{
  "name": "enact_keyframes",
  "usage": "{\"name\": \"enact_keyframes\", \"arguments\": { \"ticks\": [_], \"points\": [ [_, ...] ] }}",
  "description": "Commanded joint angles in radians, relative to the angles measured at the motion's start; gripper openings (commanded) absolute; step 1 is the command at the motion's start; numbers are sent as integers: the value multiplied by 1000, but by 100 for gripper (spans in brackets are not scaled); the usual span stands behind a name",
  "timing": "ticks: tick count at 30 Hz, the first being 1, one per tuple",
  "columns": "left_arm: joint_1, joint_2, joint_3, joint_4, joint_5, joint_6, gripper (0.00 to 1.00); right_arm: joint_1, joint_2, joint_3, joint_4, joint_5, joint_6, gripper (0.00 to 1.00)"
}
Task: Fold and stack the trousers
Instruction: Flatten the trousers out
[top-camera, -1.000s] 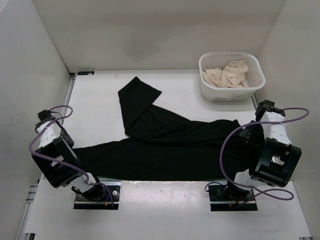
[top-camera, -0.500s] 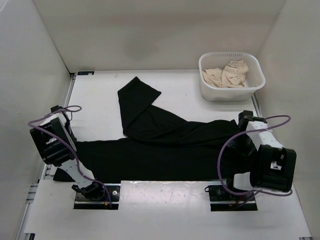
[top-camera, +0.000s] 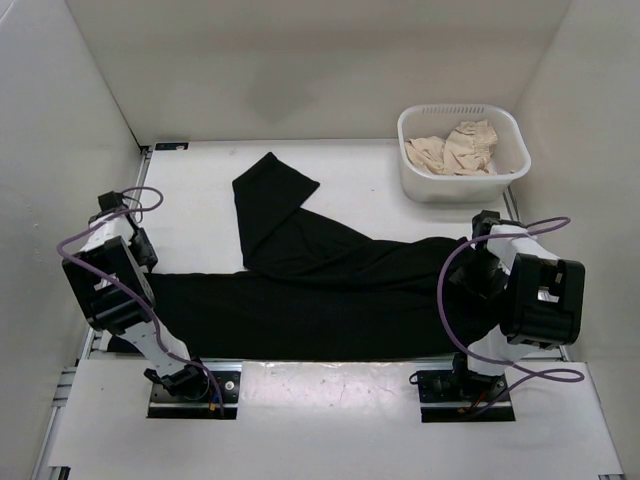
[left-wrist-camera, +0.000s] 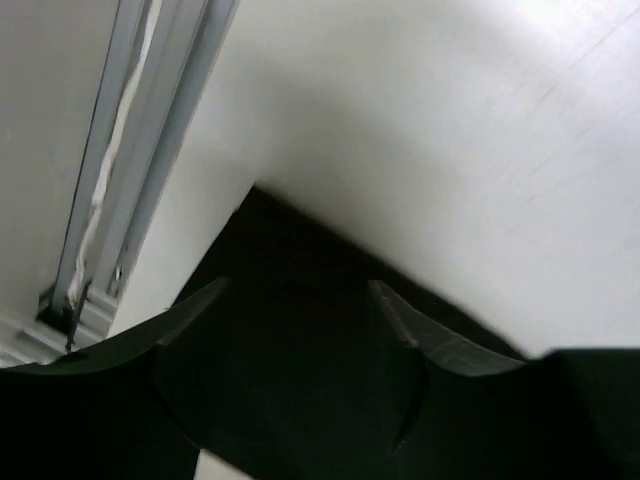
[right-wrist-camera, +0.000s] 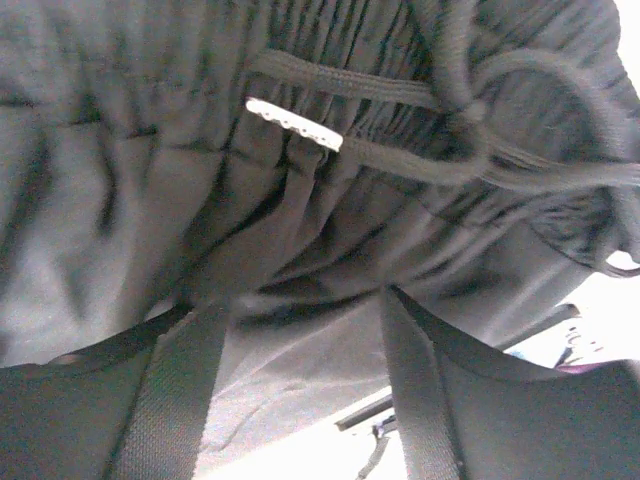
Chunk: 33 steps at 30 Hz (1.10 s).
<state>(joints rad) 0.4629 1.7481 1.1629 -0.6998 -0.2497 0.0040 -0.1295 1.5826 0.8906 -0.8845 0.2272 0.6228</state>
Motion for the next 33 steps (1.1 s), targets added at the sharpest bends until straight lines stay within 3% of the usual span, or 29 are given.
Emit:
{"name": "enact_keyframes", "arguments": {
  "ticks": [1,4,9,14,18,23,26,29,33],
  "points": [
    [14,-149,-22,-36,-4,-4,68,5,-96,67,-39,72,-3,67],
    [-30,-211,49,-78,91,-4,73,5,-165,137,-105,97,-14,70],
    [-295,-142,346,-135,164,-4,74,-13,-185,312,-165,55,-14,75],
    [-657,130,562,-144,142,-4,78,-45,-69,439,-35,-23,18,76],
    [-791,366,756,-144,152,-4,82,-45,115,545,2,-23,41,76],
    [-837,580,957,-122,89,-4,84,-55,307,622,38,-41,75,76],
    [-848,625,930,-102,90,-4,82,-45,379,622,47,-54,100,75],
    [-848,637,879,-87,81,-4,78,-36,431,608,38,-38,126,67],
    [-848,637,810,-66,37,-4,62,-36,453,548,62,-38,135,53]
  ]
}}
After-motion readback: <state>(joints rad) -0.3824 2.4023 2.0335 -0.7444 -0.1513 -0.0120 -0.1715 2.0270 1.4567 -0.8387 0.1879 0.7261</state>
